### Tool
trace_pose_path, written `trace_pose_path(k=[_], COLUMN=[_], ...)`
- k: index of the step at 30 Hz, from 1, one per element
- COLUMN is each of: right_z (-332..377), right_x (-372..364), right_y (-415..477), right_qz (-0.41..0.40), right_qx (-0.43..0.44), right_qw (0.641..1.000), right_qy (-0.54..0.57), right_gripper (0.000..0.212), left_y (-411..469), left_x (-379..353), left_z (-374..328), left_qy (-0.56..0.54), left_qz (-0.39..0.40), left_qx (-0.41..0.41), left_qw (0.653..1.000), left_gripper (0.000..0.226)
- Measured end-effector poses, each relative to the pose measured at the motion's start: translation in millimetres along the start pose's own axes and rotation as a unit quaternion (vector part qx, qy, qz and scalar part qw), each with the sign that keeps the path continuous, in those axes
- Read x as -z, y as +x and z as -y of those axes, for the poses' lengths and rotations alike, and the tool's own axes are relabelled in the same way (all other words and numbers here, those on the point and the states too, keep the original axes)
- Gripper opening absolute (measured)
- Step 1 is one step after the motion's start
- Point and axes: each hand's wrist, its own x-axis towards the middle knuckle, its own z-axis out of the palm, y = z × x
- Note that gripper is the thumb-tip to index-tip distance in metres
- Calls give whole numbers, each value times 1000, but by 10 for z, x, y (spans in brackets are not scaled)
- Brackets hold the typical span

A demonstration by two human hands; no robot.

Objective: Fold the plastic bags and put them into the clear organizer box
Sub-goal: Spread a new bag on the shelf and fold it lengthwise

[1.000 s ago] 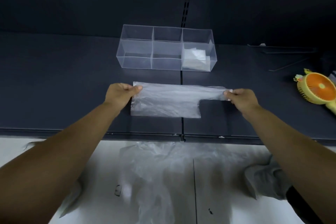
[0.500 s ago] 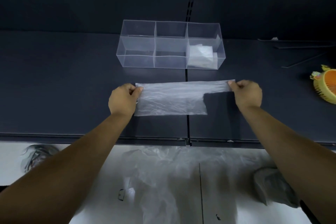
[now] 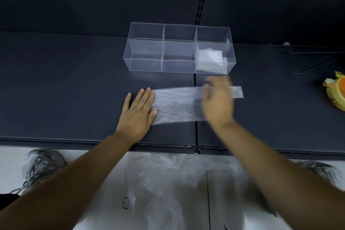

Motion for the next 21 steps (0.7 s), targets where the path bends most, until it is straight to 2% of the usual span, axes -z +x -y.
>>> trace_pose_path(k=[3, 6, 11, 14, 21], right_z=[680, 911, 359, -100, -852], right_x=[-480, -840, -825, -597, 9], right_y=[-447, -568, -297, -101, 178], right_qz=[192, 275, 293, 281, 220], right_qx=[120, 129, 134, 111, -20], right_qw=[970, 952, 929, 925, 924], right_qy=[91, 18, -183, -230, -312], right_gripper=[42, 52, 64, 66, 64], left_y=[-19, -41, -24, -19, -30], left_x=[-46, -76, -61, -66, -23], left_z=[26, 63, 34, 39, 28], left_qy=[46, 92, 32, 26, 45], left_qz=[20, 40, 13, 9, 15], left_qx=[-12, -17, 4, 5, 5], left_qw=[999, 995, 999, 1000, 999], left_gripper=[61, 69, 69, 72, 74])
